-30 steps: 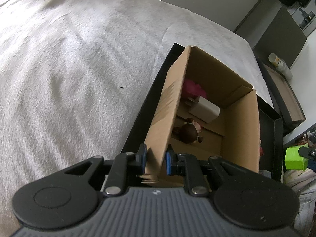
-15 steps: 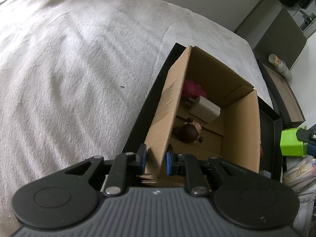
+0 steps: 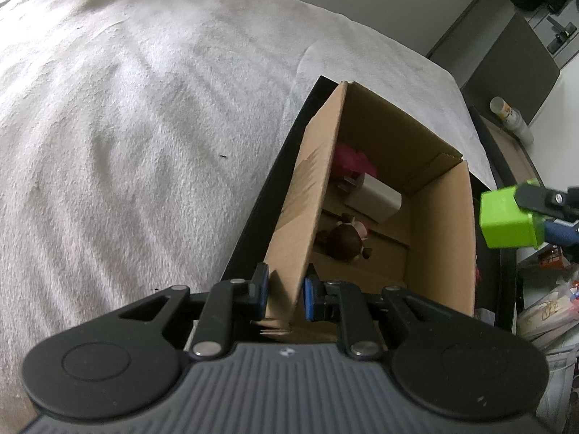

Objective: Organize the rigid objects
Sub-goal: 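Carry the green block into the cardboard box and open the right gripper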

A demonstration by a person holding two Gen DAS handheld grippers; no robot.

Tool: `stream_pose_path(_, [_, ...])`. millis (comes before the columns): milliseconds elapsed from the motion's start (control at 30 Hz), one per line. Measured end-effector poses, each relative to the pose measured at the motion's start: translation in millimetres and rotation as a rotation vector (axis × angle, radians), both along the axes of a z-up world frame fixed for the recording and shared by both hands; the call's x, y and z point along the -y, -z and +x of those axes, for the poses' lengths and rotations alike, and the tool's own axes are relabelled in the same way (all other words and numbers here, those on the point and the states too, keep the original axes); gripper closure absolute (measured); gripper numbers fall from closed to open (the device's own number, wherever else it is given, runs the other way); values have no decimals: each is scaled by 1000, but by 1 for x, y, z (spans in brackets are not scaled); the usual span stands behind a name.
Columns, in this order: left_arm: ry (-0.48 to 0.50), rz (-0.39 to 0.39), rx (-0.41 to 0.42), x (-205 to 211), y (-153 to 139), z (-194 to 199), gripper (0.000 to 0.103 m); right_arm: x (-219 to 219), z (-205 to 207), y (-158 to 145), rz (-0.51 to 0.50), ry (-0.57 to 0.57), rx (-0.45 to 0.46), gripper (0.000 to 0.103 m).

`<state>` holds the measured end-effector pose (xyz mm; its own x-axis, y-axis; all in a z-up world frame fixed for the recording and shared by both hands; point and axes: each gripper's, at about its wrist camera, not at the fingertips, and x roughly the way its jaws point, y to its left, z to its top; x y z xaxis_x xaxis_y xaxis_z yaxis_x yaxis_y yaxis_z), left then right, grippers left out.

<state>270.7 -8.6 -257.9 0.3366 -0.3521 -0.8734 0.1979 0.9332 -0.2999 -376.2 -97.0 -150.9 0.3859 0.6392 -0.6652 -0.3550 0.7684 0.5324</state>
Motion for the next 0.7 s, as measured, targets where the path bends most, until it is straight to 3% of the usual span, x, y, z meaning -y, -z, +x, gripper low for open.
stream_pose_path(433, [5,-6,-6,0,1,0,85,-36,11,-13,-57,-37,68,50])
stream_pose_path(567, [4,-8,-10,-2,1,1,85,-35,7,-19,-58,-22,95,41])
stream_pose_path(700, [1,-4,-13,-1,1,2,85,-26,5,-17,-46,-5,71,41])
